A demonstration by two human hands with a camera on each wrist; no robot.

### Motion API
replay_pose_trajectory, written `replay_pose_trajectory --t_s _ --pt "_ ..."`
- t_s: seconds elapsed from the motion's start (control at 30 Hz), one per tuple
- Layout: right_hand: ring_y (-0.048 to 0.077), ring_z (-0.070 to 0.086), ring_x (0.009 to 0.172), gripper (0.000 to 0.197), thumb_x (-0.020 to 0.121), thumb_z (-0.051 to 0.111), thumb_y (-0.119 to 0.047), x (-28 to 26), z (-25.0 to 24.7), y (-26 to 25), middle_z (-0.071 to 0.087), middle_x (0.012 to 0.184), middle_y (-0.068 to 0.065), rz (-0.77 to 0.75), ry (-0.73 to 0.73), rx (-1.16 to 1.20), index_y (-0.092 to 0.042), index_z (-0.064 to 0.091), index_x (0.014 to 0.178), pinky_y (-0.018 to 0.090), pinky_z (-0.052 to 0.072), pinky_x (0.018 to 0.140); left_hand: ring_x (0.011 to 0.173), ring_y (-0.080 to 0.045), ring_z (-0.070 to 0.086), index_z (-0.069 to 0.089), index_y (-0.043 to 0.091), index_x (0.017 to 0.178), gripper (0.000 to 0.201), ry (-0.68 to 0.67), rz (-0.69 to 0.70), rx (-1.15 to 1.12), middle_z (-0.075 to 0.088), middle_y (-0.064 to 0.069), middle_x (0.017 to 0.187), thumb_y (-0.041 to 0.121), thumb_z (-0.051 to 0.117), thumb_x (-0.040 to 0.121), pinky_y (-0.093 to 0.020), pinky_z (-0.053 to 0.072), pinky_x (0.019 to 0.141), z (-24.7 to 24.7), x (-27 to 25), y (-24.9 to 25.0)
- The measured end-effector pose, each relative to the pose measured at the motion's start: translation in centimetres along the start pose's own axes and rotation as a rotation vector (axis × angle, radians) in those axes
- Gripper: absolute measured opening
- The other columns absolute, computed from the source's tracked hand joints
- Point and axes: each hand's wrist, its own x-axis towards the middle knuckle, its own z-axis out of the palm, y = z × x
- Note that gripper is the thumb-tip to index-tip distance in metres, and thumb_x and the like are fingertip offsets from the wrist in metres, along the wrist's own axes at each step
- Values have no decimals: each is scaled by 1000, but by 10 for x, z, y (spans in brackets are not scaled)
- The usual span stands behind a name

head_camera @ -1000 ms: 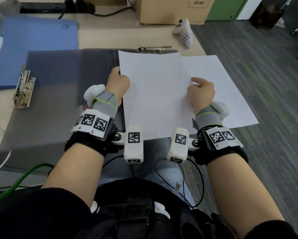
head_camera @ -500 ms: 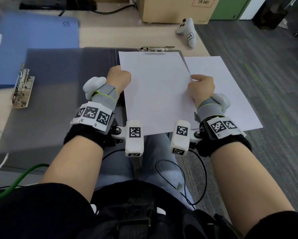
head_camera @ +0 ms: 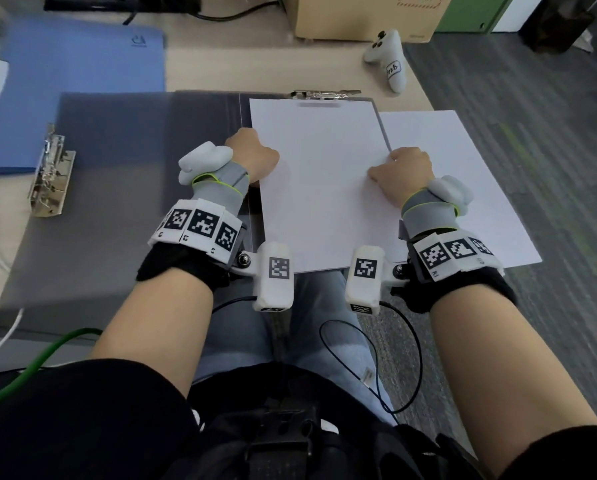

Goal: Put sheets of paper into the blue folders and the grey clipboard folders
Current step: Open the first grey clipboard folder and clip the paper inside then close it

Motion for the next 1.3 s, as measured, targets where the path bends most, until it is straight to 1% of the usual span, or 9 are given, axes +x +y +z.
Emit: replay_pose_trajectory --t_s 0.2,0.43,0.57,0.63,0.73,0.83,1.0,1.17,1.3 --pt "23 41 62 33 88 50 -20 10 0 -2 42 129 14 -38 -27 -187 -4 52 117 32 36 74 50 -23 50 38 11 62 26 1 46 211 51 -6 65 11 55 81 -23 42 54 -3 5 3" --pt "38 47 111 33 90 46 -14 14 -5 -15 38 135 17 -51 -50 -289 -2 49 121 39 37 100 45 -18 50 37 11 63 28 -27 79 368 51 -5 57 16 54 85 -21 35 47 -6 8 8" --pt "39 38 125 34 91 45 -12 20 -3 -30 35 137 19 -57 -67 -337 0 48 123 42 30 110 56 -25 54 44 9 66 23 -36 69 459 52 -5 61 18 56 83 -22 35 50 -10 9 11" --pt "38 37 125 34 92 41 -11 25 2 -35 36 137 20 -87 -60 -351 0 49 123 41 28 111 82 -32 59 54 6 93 23 -20 70 525 60 -11 86 25 60 82 -27 39 58 -12 11 15" --pt "35 36 125 35 93 38 -11 29 7 -44 39 136 20 -130 -53 -338 0 50 123 38 28 108 116 -40 49 31 9 137 76 20 46 546 31 -17 139 30 71 76 -39 40 81 -11 19 16" --pt "36 35 127 34 92 37 -9 33 6 -54 41 135 19 -186 -128 -309 0 50 122 37 31 105 129 -35 29 36 13 135 80 41 152 613 24 -12 142 32 77 68 -42 35 98 -10 31 20" --pt "23 48 99 18 87 51 -15 51 14 -69 41 104 6 -231 -248 -10 -14 40 73 27 35 76 143 -28 10 36 22 140 74 -184 271 622 19 -1 155 26 73 76 -41 26 109 -12 47 27" --pt "5 35 62 39 81 65 -29 62 21 -81 34 76 -11 -128 -255 465 -28 29 66 19 28 50 138 -22 16 44 34 136 67 -151 288 415 27 8 149 32 72 76 -25 19 96 -15 61 22" --pt "11 42 69 27 76 64 -37 69 26 -91 41 79 -6 -63 -223 644 -21 43 79 23 31 55 135 -21 21 57 37 124 52 -126 304 286 38 10 140 32 74 75 -20 12 87 -19 73 16"
